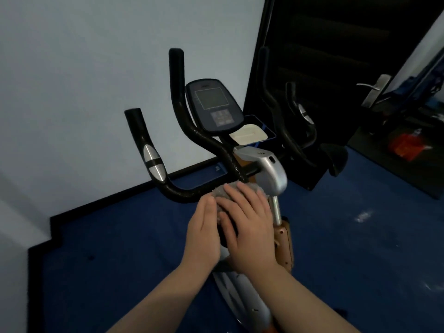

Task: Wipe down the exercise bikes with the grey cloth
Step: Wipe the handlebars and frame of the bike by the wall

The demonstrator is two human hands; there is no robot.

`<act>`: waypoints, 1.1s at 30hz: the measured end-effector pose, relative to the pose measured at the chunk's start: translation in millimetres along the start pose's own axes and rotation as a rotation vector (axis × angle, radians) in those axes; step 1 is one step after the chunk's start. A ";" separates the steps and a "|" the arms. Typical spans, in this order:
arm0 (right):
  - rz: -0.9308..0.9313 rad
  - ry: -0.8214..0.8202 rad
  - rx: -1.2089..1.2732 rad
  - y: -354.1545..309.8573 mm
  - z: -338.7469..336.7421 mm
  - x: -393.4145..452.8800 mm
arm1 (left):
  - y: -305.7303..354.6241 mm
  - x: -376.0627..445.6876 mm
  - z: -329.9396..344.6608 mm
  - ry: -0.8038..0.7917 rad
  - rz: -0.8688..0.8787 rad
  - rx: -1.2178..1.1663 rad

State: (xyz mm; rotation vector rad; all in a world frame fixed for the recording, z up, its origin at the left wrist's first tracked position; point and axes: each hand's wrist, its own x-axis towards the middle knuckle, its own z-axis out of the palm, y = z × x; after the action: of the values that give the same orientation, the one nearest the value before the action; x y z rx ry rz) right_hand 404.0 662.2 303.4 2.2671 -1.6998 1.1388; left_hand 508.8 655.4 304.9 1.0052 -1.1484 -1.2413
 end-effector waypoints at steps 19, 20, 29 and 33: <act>-0.641 -0.210 0.000 66.6 -51.3 9.3 | -6.9 2.3 1.8 0.110 0.066 0.072; -0.589 -0.185 0.072 66.5 -56.6 19.7 | -5.9 2.4 2.1 0.114 0.073 0.082; 0.160 -0.077 0.335 20.7 -14.3 15.9 | -7.4 -2.1 6.6 0.223 0.086 0.169; 0.241 -0.146 0.359 21.6 -18.8 18.0 | -6.9 -3.9 5.4 0.209 0.085 0.185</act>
State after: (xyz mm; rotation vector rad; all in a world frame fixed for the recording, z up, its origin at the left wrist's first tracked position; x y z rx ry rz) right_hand 377.8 648.8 320.2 2.4485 -2.0105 1.4659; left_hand 502.4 658.9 298.7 1.1820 -1.1437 -0.9504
